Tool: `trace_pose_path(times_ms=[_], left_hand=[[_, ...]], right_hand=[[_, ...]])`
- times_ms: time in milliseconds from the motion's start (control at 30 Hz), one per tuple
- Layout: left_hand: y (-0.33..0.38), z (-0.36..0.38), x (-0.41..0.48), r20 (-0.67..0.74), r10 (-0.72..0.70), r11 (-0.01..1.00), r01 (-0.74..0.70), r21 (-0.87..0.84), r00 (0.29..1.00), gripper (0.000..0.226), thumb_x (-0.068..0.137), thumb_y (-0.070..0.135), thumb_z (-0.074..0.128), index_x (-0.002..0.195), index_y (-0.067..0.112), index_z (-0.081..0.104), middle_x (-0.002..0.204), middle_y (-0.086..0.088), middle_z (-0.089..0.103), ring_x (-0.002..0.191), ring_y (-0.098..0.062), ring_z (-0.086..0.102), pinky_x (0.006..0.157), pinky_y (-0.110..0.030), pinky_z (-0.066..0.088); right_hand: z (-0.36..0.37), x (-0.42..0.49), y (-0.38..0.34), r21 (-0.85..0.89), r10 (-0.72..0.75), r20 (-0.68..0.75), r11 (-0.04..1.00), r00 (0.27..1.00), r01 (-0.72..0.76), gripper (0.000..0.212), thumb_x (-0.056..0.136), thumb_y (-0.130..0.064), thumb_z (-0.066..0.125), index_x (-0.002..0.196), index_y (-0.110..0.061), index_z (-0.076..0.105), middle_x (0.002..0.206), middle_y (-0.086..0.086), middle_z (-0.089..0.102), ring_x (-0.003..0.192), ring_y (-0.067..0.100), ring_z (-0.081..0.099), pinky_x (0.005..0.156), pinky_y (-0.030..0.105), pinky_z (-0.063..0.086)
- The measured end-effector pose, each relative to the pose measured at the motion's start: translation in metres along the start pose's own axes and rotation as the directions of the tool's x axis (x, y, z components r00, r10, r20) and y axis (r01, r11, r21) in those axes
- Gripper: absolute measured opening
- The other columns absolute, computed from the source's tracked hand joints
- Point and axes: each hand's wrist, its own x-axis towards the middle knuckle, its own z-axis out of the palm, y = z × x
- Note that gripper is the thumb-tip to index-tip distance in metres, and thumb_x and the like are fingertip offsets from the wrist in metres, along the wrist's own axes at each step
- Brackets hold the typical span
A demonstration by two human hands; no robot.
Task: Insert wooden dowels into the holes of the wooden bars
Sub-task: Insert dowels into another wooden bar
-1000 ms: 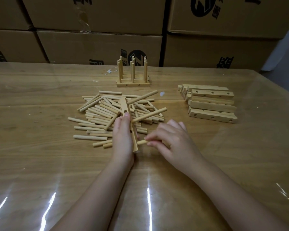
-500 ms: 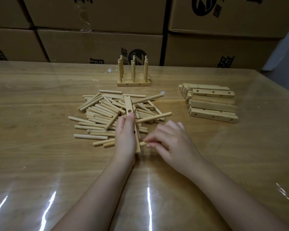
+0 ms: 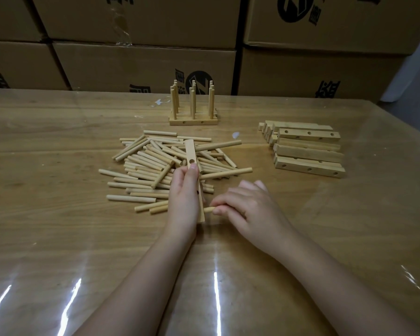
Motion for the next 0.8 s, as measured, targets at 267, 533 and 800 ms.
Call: trace_pose_path(times_ms=[267,533,800], left_hand=[[0.000,0.000,0.003,-0.051,-0.077,0.997,0.076,-0.021,0.996,0.027,0.099,0.035,0.041,0.083,0.021,0.057,0.069,0.000,0.055,0.057,-0.006,0.056,0.055,-0.022,0.047],[0.003,0.001,0.004,-0.098,-0.126,0.990,0.120,-0.069,0.987,0.028,0.100,0.035,0.040,0.082,0.020,0.057,0.060,0.001,0.052,0.044,-0.003,0.053,0.042,-0.017,0.043],[0.001,0.000,0.005,-0.107,-0.111,0.994,0.109,-0.026,0.988,0.029,0.100,0.037,0.037,0.082,0.023,0.054,0.066,0.001,0.052,0.045,-0.002,0.050,0.042,-0.018,0.041]], right_hand=[[-0.006,-0.002,0.012,0.374,0.238,-0.198,0.915,0.951,-0.151,0.031,0.086,-0.041,0.051,0.114,-0.029,0.057,0.100,-0.013,0.052,0.096,0.004,0.051,0.087,0.023,0.041],[-0.012,-0.001,0.016,0.562,0.335,-0.117,0.798,0.935,-0.216,0.020,0.084,-0.015,0.064,0.094,-0.034,0.063,0.087,-0.020,0.065,0.082,0.005,0.058,0.076,0.017,0.048],[-0.012,0.001,0.013,0.720,0.370,0.024,0.638,0.929,-0.273,0.018,0.087,-0.005,0.060,0.085,-0.022,0.066,0.076,-0.007,0.070,0.076,0.007,0.067,0.071,0.014,0.049]])
